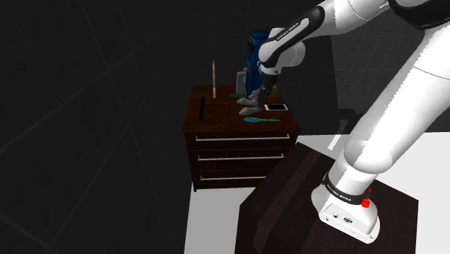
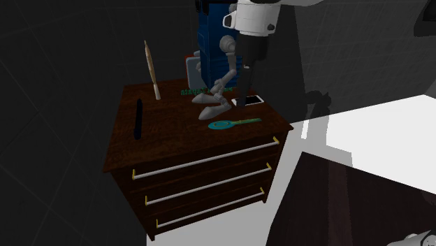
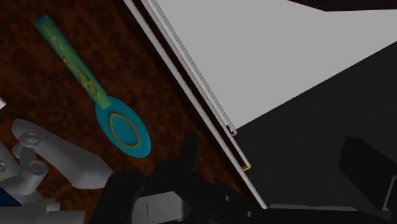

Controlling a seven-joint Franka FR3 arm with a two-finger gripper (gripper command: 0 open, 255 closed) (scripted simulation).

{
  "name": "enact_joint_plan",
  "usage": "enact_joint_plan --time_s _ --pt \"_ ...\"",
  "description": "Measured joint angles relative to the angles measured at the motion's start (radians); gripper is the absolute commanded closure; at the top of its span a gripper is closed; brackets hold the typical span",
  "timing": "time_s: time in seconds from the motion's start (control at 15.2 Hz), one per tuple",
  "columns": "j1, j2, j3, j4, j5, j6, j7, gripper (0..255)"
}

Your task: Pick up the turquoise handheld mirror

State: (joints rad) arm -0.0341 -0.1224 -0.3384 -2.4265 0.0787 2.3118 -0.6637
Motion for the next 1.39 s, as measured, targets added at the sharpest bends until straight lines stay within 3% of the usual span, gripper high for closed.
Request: enact_joint_plan --time_s 0.46,1.06,1.25,1.39 --pt "-0.037 0.285 -0.034 0.143 0.146 0.091 -0.208 0" --pt "-0.164 0.626 0.022 0.459 0.289 0.130 -0.396 0" --pt "-0.221 0.712 0.035 0.546 0.296 0.286 -0.433 0" --pt "-0.241 0.774 0.064 0.553 0.302 0.191 -0.438 0"
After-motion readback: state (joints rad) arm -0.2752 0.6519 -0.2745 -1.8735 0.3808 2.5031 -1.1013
